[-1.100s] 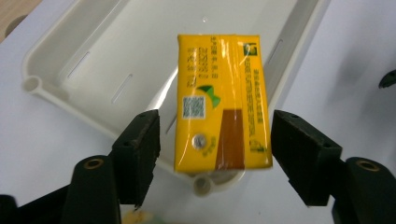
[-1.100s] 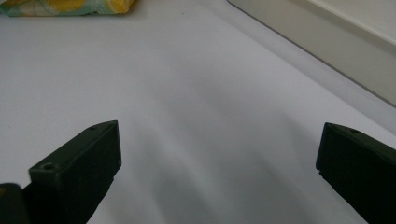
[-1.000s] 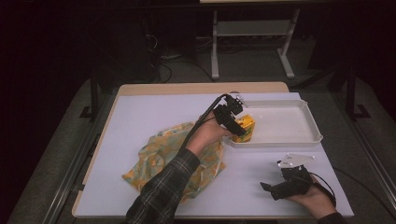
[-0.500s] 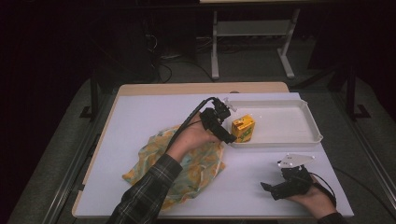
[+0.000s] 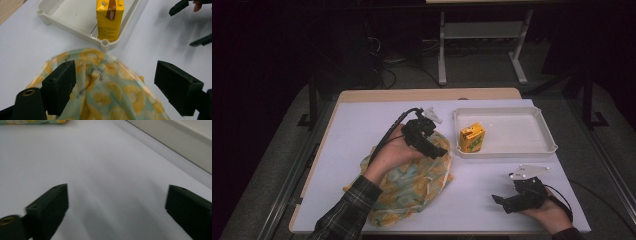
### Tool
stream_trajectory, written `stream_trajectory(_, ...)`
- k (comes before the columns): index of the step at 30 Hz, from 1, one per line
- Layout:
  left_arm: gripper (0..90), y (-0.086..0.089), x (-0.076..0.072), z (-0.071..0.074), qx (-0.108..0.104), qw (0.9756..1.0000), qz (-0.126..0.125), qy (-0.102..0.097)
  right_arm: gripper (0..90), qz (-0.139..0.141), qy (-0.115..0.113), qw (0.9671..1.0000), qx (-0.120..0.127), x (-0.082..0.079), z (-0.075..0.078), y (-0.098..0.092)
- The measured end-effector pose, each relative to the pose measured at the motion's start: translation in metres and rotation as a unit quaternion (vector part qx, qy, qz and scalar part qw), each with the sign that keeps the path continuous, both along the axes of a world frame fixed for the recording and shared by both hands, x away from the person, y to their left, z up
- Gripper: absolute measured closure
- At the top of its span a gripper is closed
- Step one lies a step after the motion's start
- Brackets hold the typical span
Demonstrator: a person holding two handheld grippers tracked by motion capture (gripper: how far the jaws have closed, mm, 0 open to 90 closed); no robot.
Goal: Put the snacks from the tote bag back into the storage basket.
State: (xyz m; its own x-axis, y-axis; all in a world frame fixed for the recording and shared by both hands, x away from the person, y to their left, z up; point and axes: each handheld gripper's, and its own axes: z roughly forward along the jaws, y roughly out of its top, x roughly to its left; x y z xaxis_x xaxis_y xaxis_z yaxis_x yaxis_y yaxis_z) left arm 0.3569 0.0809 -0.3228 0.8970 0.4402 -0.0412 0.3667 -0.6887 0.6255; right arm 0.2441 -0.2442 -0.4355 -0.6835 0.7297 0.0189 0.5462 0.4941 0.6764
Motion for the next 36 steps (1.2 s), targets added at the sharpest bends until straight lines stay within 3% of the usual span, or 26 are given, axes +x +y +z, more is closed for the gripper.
stream_trajectory(5, 17.6, 0.024, -0.009, -0.001, -0.003, 1.0000, 0.008, -0.004, 14.2, -0.004, 0.010, 0.9999, 0.004, 0.002, 0.005, -0.001)
stream_trajectory(8, 17.5, 0.037, -0.013, -0.003, -0.005, 0.9999, 0.008, -0.009, 22.6, -0.003, 0.013, 0.9999, 0.005, 0.004, 0.008, 0.000)
stream_trajectory(15, 17.5, 0.067, -0.024, -0.009, -0.027, 0.9995, 0.016, -0.007, 48.9, 0.008, 0.025, 0.9996, 0.009, 0.014, 0.017, 0.005)
stream_trajectory(21, 17.5, 0.094, -0.033, -0.013, -0.032, 0.9990, 0.030, -0.008, 76.4, 0.010, 0.027, 0.9994, 0.018, 0.022, 0.026, 0.003)
stream_trajectory(22, 17.5, 0.094, -0.033, -0.013, -0.032, 0.9990, 0.030, -0.008, 76.4, 0.010, 0.027, 0.9994, 0.018, 0.022, 0.026, 0.003)
stream_trajectory(23, 17.5, 0.102, -0.036, -0.013, -0.031, 0.9989, 0.034, -0.010, 85.1, 0.013, 0.029, 0.9993, 0.020, 0.026, 0.029, 0.002)
stream_trajectory(24, 17.5, 0.107, -0.038, -0.013, -0.032, 0.9988, 0.037, -0.010, 88.0, 0.014, 0.026, 0.9994, 0.019, 0.029, 0.030, 0.002)
stream_trajectory(36, 17.3, 0.159, -0.061, -0.013, -0.050, 0.9953, 0.078, -0.029, 89.8, 0.018, 0.010, 0.9997, 0.016, 0.063, 0.040, 0.008)
